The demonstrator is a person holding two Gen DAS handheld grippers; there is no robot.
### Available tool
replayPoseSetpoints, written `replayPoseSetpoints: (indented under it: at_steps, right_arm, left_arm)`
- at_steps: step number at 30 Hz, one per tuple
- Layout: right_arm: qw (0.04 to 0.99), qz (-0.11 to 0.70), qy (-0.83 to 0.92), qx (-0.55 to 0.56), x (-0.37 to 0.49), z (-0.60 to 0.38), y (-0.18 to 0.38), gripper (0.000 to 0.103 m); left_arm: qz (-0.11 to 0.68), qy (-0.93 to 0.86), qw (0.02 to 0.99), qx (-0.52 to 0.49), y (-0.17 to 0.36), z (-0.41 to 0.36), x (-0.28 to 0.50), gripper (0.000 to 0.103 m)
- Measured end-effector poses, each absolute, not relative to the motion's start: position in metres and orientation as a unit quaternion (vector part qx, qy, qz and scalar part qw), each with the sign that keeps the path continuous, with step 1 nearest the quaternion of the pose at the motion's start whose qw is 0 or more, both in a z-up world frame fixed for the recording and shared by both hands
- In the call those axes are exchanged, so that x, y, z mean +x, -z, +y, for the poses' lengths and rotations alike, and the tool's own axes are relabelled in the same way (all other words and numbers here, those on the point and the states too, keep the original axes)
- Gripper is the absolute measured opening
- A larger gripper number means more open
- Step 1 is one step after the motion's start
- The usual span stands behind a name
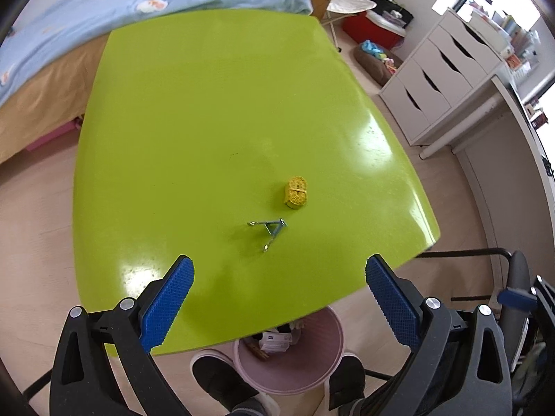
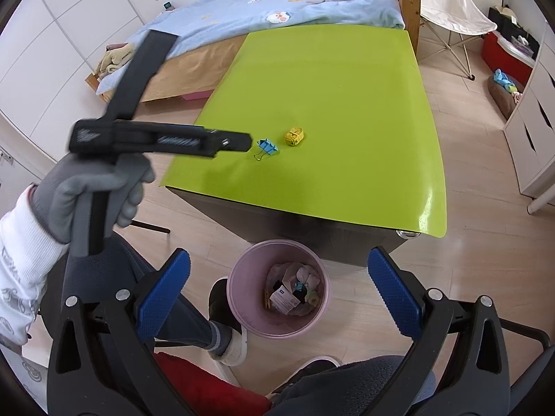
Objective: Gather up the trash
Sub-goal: 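Reach the left tool to the blue binder clip and grasp it, then lower the right tool onto the yellow yarn ball and grasp it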
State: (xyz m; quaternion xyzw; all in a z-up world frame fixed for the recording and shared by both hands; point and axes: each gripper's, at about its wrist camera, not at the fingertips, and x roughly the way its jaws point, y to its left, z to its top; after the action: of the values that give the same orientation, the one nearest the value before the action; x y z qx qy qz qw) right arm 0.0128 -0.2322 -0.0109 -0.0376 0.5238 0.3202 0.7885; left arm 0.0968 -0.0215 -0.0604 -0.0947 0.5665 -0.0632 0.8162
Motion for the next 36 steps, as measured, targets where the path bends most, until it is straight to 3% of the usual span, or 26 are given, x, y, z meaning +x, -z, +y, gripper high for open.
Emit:
replayPoseSetpoints:
  at_steps: [3, 9, 11, 17, 24, 25, 36]
  right_arm:
    - [0.787, 0.527, -0.319, -0.036, 0.013, -0.233, 0.013, 0.1]
    - [0.785, 0.532, -0.316, -0.033, 0.015, -0.235, 0.018, 0.1]
    - [0.785, 0.533, -0.315, -0.032, 0.016, -0.237, 0.019, 0.1]
    - [0.785, 0.535, -0.311, -0.03, 0.019, -0.239, 0.021, 0.1]
    - [0.782, 0.538, -0.313, -0.028, 0.021, -0.238, 0.024, 0.1]
    - [0.782, 0.538, -0.313, -0.027, 0.022, -0.237, 0.024, 0.1]
    - [0.784, 0.529, -0.324, -0.021, 0.045, -0.226, 0.019, 0.1]
  left_arm:
    - [0.576, 0.052, 0.808, -0.109, 0.073, -0.02, 0.11, 0.095]
    - [0.597, 0.04, 0.787, -0.149, 0.096, -0.017, 0.127, 0.069]
    - [0.602, 0.035, 0.782, -0.156, 0.101, -0.017, 0.129, 0.055]
    - [0.605, 0.029, 0.778, -0.168, 0.108, -0.014, 0.133, 0.032]
    - [0.599, 0.034, 0.783, -0.164, 0.106, -0.013, 0.13, 0.03]
    - [0.598, 0.04, 0.783, -0.163, 0.105, -0.013, 0.13, 0.015]
    - [0.582, 0.046, 0.804, -0.118, 0.087, -0.01, 0.121, 0.014]
